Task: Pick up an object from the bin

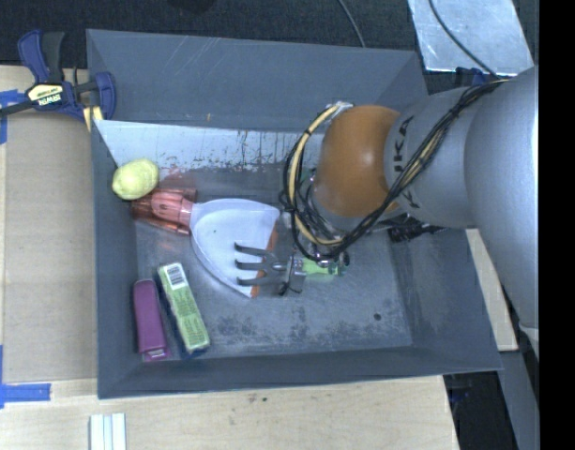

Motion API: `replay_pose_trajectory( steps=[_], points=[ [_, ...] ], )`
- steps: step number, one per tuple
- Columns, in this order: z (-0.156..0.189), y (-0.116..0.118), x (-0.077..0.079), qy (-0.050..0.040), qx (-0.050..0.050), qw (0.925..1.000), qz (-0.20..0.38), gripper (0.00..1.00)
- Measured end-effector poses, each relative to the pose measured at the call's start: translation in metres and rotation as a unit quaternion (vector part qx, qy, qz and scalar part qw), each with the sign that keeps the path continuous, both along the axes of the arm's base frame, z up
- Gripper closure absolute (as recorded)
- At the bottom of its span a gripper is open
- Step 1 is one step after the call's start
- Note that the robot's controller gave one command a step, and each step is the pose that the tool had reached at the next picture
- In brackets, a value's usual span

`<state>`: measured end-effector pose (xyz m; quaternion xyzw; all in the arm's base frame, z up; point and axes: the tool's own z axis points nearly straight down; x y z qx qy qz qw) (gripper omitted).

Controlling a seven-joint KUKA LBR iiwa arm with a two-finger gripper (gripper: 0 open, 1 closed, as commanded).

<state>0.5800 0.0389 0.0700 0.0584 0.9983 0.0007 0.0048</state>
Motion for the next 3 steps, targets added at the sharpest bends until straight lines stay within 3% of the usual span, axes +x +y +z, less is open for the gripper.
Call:
replay_pose_trajectory(
  steps=[1,2,3],
  points=[
    [0.072,-0.018,0.013,-0.005,-0.002,0.9991,0.041,0.0],
    [0.03,-0.034,0.01,0.0058,-0.001,0.998,0.063,0.0],
    [0.0,0.013,-0.004,-0.0051,0.0,0.9997,-0.025,0.0]
  ],
)
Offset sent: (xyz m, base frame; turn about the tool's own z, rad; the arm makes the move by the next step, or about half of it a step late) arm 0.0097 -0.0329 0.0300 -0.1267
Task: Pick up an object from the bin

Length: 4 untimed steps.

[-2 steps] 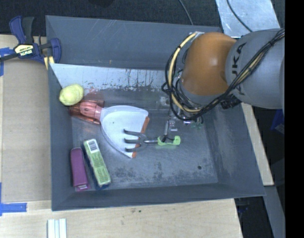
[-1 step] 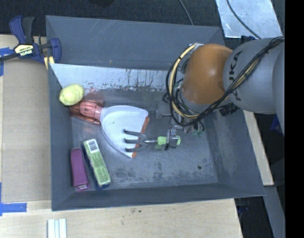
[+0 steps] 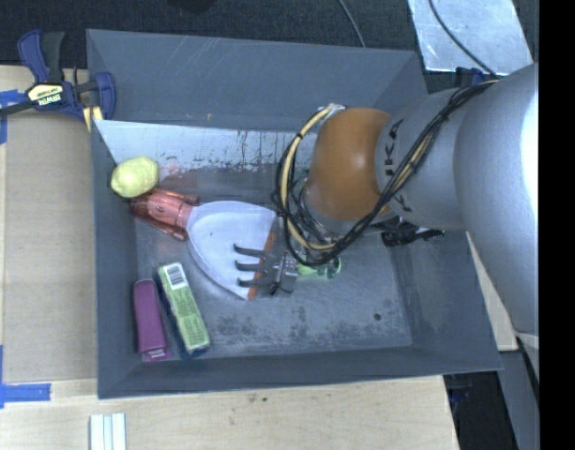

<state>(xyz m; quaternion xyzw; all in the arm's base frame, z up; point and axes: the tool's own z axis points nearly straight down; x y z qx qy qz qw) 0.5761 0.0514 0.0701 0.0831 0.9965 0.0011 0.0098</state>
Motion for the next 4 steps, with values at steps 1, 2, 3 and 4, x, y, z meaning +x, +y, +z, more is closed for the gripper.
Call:
replay_pose_trajectory(
  steps=[1,2,3,4],
  points=[
    [0.001,-0.052,0.038,0.0071,-0.003,0.9824,0.187,1.0],
    [0.001,-0.052,0.038,0.0071,-0.003,0.9824,0.187,1.0],
    [0.04,-0.052,0.035,0.0112,-0.002,0.9824,0.186,1.0],
    [0.079,-0.052,0.036,0.0103,-0.002,0.9826,0.186,1.0]
  ],
)
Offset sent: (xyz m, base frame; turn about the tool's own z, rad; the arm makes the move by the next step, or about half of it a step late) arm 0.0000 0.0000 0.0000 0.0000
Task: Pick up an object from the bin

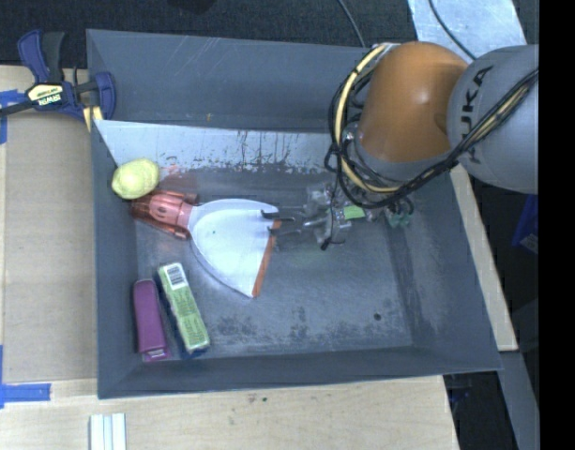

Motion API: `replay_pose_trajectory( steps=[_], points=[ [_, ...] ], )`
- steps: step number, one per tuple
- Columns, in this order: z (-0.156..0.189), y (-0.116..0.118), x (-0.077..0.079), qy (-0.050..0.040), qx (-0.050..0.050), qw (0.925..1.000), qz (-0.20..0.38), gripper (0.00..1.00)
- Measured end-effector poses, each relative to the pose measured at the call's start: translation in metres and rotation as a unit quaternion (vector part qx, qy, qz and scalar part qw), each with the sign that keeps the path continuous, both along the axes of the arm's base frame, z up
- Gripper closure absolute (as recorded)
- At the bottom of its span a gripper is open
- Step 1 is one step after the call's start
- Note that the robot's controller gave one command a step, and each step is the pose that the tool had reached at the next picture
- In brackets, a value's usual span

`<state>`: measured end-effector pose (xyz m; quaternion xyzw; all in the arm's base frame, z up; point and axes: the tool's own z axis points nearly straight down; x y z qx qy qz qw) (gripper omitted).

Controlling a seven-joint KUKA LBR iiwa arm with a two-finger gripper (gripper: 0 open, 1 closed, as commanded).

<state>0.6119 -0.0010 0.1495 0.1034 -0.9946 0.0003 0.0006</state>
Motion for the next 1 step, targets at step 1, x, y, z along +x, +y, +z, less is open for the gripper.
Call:
replay_pose_trajectory(
  steps=[1],
  points=[
    [0.0253,-0.0002,0.0021,-0.0047,0.0,1.0,-0.001,1.0]
  ],
)
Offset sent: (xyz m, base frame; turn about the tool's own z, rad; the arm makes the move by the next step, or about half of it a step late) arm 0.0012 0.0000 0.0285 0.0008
